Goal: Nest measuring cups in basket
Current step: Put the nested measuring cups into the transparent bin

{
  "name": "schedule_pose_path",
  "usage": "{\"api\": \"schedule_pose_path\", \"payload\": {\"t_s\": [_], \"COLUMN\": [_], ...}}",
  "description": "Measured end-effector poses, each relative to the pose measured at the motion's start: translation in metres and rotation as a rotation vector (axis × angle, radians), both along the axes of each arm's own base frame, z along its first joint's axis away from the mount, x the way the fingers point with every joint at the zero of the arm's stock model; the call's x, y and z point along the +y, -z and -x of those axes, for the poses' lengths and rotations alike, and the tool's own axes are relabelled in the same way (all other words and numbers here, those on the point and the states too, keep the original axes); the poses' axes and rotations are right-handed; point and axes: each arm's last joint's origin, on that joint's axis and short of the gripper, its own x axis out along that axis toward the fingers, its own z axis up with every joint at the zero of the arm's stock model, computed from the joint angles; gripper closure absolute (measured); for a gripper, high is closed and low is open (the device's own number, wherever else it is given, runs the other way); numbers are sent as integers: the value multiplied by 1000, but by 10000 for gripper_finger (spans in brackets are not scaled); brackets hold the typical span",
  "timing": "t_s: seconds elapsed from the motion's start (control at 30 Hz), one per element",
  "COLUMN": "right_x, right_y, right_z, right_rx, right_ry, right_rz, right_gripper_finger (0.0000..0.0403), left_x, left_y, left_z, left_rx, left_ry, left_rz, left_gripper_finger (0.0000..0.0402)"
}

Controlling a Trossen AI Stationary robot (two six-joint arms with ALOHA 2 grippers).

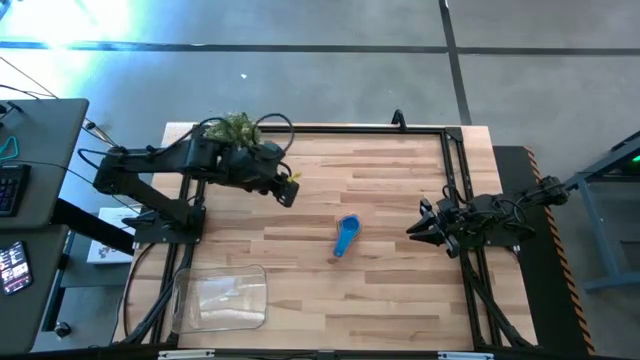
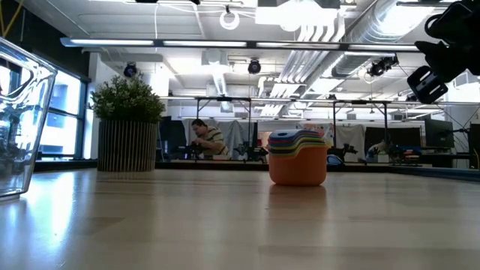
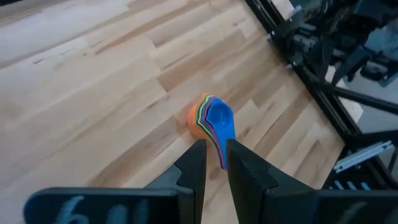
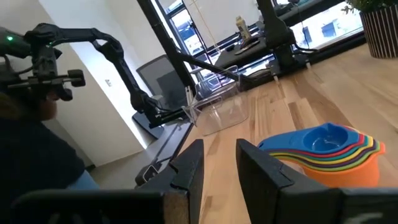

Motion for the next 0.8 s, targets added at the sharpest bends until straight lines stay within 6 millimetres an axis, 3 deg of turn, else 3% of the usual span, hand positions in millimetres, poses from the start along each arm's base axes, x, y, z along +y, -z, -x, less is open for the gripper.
{"api": "schedule_pose_path", "payload": {"t_s": [0.33, 0.8], "right_x": [0, 0], "right_y": [0, 0], "right_z": [0, 0], "right_rx": [1, 2], "right_ry": [0, 1], "right_rz": [0, 1], "right_gripper_finger": [316, 316], "left_x": [-24, -57], "left_y": [22, 71], "left_z": [-38, -78], "left_rx": [11, 124], "left_ry": [169, 250], "left_rz": [-49, -54], "left_gripper_finger": [348, 348]}}
